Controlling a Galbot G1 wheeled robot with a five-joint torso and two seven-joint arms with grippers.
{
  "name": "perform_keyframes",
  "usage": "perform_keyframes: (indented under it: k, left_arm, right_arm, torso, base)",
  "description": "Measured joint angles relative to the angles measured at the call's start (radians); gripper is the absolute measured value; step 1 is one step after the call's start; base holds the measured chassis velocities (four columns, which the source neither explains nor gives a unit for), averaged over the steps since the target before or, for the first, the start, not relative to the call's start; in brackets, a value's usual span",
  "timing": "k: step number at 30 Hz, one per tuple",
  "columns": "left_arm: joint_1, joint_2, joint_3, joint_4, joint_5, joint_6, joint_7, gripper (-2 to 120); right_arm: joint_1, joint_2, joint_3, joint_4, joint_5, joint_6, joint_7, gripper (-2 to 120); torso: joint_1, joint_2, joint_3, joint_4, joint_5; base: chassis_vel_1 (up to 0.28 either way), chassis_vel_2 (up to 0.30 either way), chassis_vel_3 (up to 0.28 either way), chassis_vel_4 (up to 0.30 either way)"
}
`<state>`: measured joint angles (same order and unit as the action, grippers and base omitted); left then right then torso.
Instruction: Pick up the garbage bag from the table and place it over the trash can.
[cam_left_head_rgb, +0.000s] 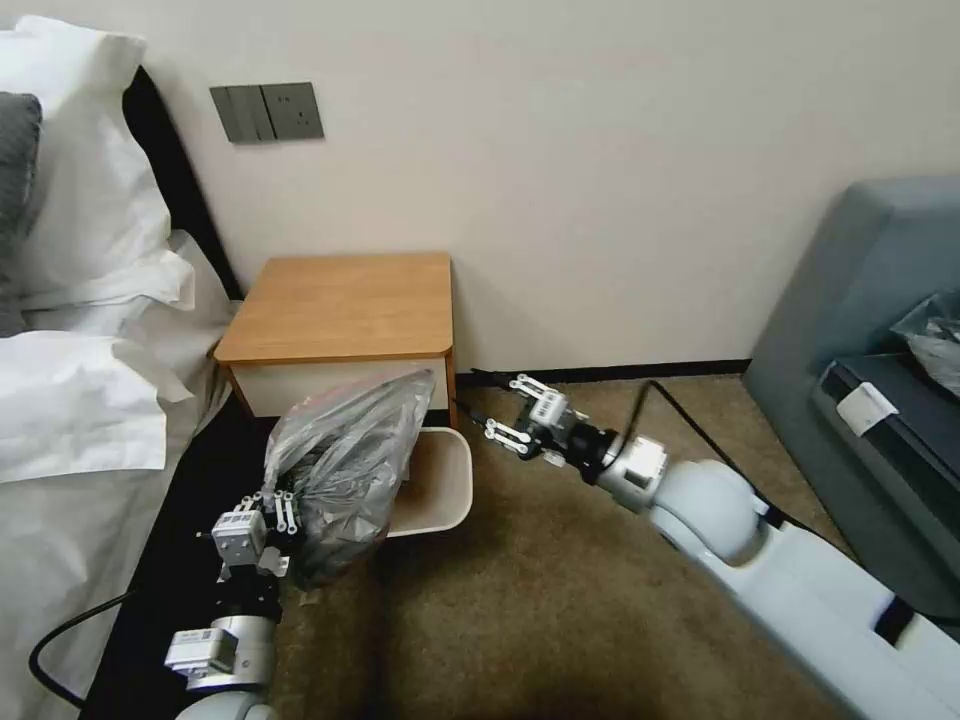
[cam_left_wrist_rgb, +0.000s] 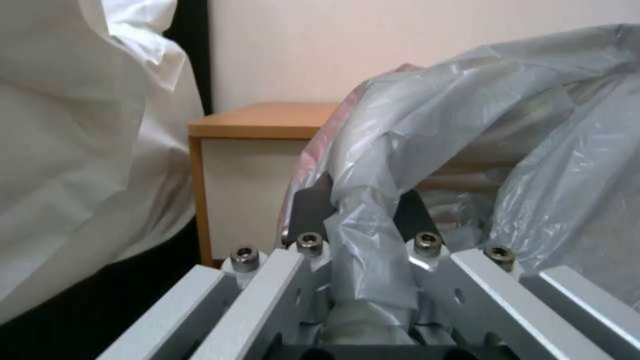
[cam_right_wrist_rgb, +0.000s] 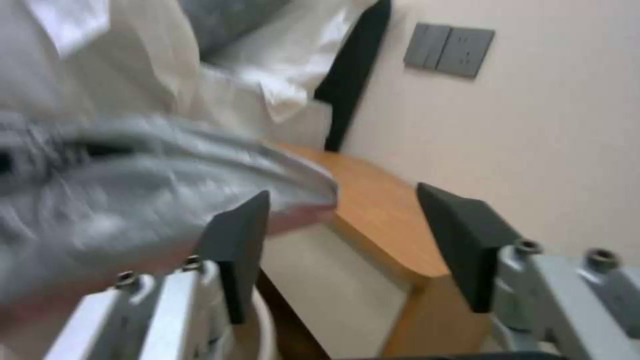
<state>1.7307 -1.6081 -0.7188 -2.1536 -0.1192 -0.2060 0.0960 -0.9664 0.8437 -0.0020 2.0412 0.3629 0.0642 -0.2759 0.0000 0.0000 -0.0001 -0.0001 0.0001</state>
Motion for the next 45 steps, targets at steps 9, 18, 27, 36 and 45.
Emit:
perform_keyframes:
  k: [9,18,27,36,45]
  left_arm:
    - [0.007,0.0,0.0,-0.04,-0.077,0.028,-0.024,9]
    - [0.013,0.0,0.004,-0.068,-0.123,0.04,-0.027,9]
    - [0.022,0.0,0.034,-0.105,-0.177,0.076,-0.028,9]
    - [0.031,0.0,0.061,-0.12,-0.204,0.097,-0.035,9]
    - [0.024,0.0,0.052,-0.109,-0.211,0.103,-0.04,8]
  right_arm:
    - [-0.115,0.051,-0.111,0.218,0.48,-0.276,0.358,95]
    - [-0.098,0.162,-0.204,0.276,0.711,-0.416,0.602,100]
    - [-0.06,0.233,-0.257,0.177,0.703,-0.434,0.548,99]
    - [-0.047,0.242,-0.258,0.14,0.669,-0.414,0.498,84]
    - [-0.05,0.238,-0.255,0.138,0.631,-0.399,0.473,48]
  torso:
    - [0.0,0.0,0.0,0.0001,-0.0002]
    - [0.0,0.0,0.0,0.0003,-0.0003]
    - [0.0,0.0,0.0,0.0003,0.0]
    - [0.0,0.0,0.0,0.0002,-0.0001]
    - [0.0,0.0,0.0,0.0001,-0.0001]
  base:
    - [0.0,0.0,0.0,0.0]
    - [0.0,0.0,0.0,0.0]
    - [0.0,0.0,0.0,0.0]
    - [0.0,0.0,0.0,0.0]
    - [0.0,0.0,0.0,0.0]
